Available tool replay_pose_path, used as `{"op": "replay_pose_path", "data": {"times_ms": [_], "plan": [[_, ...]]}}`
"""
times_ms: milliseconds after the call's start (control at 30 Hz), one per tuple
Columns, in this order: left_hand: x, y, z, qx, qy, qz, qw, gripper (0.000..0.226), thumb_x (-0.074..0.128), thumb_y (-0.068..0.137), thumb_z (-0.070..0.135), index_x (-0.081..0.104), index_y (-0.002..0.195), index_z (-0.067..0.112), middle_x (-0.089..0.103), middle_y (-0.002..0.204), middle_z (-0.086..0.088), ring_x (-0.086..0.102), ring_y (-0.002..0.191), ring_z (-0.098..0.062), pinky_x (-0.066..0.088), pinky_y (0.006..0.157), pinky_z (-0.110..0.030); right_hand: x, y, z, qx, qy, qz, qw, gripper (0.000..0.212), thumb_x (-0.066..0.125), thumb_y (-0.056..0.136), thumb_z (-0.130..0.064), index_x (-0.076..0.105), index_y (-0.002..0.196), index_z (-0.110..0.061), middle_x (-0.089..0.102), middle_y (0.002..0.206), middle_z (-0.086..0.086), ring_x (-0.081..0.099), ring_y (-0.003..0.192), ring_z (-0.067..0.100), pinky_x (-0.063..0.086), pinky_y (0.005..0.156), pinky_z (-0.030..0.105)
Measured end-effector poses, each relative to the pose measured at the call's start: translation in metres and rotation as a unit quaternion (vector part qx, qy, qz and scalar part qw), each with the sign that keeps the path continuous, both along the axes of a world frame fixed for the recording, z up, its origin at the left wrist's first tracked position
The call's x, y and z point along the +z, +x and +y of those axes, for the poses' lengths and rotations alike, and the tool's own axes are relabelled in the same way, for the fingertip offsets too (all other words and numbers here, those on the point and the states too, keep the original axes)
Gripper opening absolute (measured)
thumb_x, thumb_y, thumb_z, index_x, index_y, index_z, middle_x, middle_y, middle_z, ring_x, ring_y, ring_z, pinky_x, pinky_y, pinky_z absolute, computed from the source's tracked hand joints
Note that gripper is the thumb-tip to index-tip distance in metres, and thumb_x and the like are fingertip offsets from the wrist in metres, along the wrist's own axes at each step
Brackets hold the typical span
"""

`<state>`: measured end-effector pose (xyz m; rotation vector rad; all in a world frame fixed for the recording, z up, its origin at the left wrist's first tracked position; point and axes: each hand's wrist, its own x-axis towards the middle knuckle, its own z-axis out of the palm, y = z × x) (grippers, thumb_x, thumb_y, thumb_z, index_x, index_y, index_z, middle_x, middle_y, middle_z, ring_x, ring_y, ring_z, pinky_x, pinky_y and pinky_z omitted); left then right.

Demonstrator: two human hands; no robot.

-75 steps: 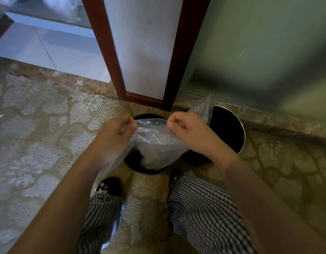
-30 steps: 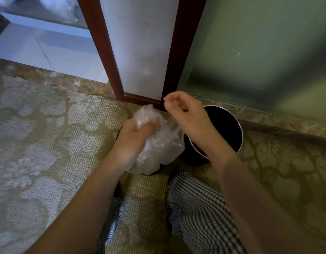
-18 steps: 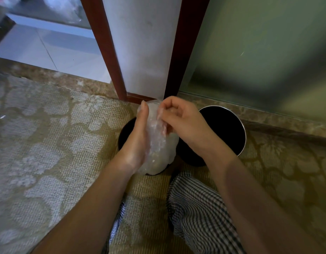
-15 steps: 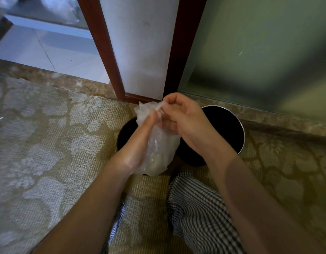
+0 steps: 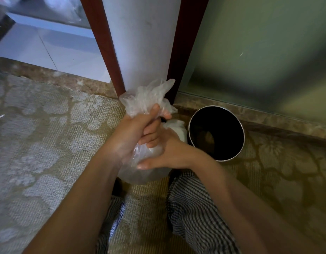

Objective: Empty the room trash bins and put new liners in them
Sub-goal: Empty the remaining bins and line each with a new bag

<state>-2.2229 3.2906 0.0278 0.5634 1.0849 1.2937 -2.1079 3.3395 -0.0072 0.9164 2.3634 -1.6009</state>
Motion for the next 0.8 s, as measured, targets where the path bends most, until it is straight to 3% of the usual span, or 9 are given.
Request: {"op": "replay_pose_path", "data": {"times_ms": [100, 167, 233, 300, 433, 533, 600, 700, 800], "plan": [[-0.003, -0.002, -0.001, 0.093, 0.006, -0.037, 0.995, 0.027, 0.046, 0.091, 0.030, 0.063, 0.077, 0.014, 0.028, 0.045, 0.009, 0.027, 0.036, -0.002, 0.034, 0.038, -0.015, -0.003, -0.011, -0.009, -0.047, -0.036, 0.040, 0.997, 0.044, 0.073, 0.078, -0.039, 0.062, 0.107, -0.009, 0.066, 0.103, 0.004, 0.061, 0.098, 0.011, 0.050, 0.091, 0.036], [-0.006, -0.007, -0.001, 0.143, -0.011, -0.016, 0.990, 0.022, 0.048, 0.091, 0.032, 0.064, 0.083, 0.019, 0.038, 0.049, 0.007, 0.040, 0.043, -0.005, 0.041, 0.043, -0.018, -0.001, -0.011, -0.009, -0.076, -0.054, 0.049, 0.994, 0.017, 0.065, 0.088, -0.024, 0.063, 0.081, -0.009, 0.062, 0.070, -0.001, 0.058, 0.063, 0.003, 0.048, 0.061, 0.022], [-0.011, -0.015, -0.003, 0.158, -0.031, 0.077, 0.984, 0.019, 0.059, 0.085, 0.042, 0.062, 0.084, 0.023, 0.058, 0.058, 0.009, 0.059, 0.058, -0.006, 0.050, 0.050, -0.024, 0.001, -0.008, -0.004, -0.116, -0.064, 0.059, 0.989, 0.019, 0.061, 0.092, -0.021, 0.067, 0.084, -0.005, 0.065, 0.072, 0.007, 0.063, 0.065, 0.013, 0.049, 0.063, 0.026], [-0.015, -0.025, -0.007, 0.144, -0.011, 0.151, 0.978, 0.039, 0.070, 0.072, 0.055, 0.062, 0.090, 0.022, 0.072, 0.078, 0.010, 0.068, 0.081, -0.006, 0.055, 0.069, -0.023, 0.004, -0.007, 0.000, -0.157, -0.082, 0.084, 0.981, 0.021, 0.057, 0.094, -0.022, 0.068, 0.095, -0.004, 0.069, 0.084, 0.015, 0.068, 0.074, 0.022, 0.054, 0.069, 0.030], [-0.019, -0.036, -0.018, 0.004, 0.037, 0.247, 0.968, 0.067, 0.066, 0.058, 0.076, 0.063, 0.104, 0.027, 0.072, 0.099, 0.010, 0.067, 0.097, -0.009, 0.051, 0.083, -0.022, 0.008, -0.003, 0.014, -0.298, -0.135, 0.178, 0.928, 0.016, 0.054, 0.095, -0.011, 0.063, 0.083, -0.017, 0.068, 0.072, -0.005, 0.062, 0.061, -0.003, 0.050, 0.063, 0.015], [-0.022, -0.033, -0.023, -0.115, 0.017, 0.222, 0.968, 0.086, 0.068, 0.052, 0.079, 0.054, 0.123, 0.032, 0.066, 0.118, 0.016, 0.060, 0.114, -0.007, 0.047, 0.096, -0.029, 0.009, -0.001, 0.024, -0.362, -0.162, 0.188, 0.899, 0.011, 0.057, 0.094, -0.022, 0.062, 0.084, -0.023, 0.067, 0.086, 0.002, 0.067, 0.082, 0.009, 0.054, 0.085, 0.032], [-0.020, -0.025, -0.024, -0.168, 0.043, 0.180, 0.968, 0.074, 0.069, 0.062, 0.066, 0.052, 0.123, 0.029, 0.065, 0.116, 0.021, 0.059, 0.112, 0.000, 0.047, 0.092, -0.019, 0.009, -0.003, 0.025, -0.388, -0.171, 0.211, 0.881, 0.009, 0.061, 0.090, -0.029, 0.065, 0.085, -0.022, 0.068, 0.091, 0.008, 0.067, 0.091, 0.023, 0.053, 0.088, 0.041], [-0.014, -0.015, -0.022, -0.183, 0.060, 0.123, 0.974, 0.046, 0.069, 0.066, 0.052, 0.066, 0.109, 0.037, 0.068, 0.108, 0.019, 0.063, 0.104, 0.001, 0.048, 0.082, -0.012, 0.012, -0.009, 0.023, -0.421, -0.131, 0.227, 0.869, 0.016, 0.059, 0.092, -0.020, 0.060, 0.076, -0.024, 0.063, 0.075, -0.005, 0.063, 0.074, 0.006, 0.052, 0.075, 0.024], [-0.018, -0.005, -0.021, -0.167, 0.039, 0.112, 0.979, 0.058, 0.077, 0.065, 0.053, 0.061, 0.117, 0.031, 0.066, 0.119, 0.002, 0.061, 0.114, -0.012, 0.049, 0.092, -0.025, 0.015, -0.019, 0.015, -0.427, -0.102, 0.233, 0.868, 0.016, 0.059, 0.092, -0.020, 0.058, 0.077, -0.026, 0.062, 0.075, -0.009, 0.061, 0.068, -0.003, 0.050, 0.071, 0.015]]}}
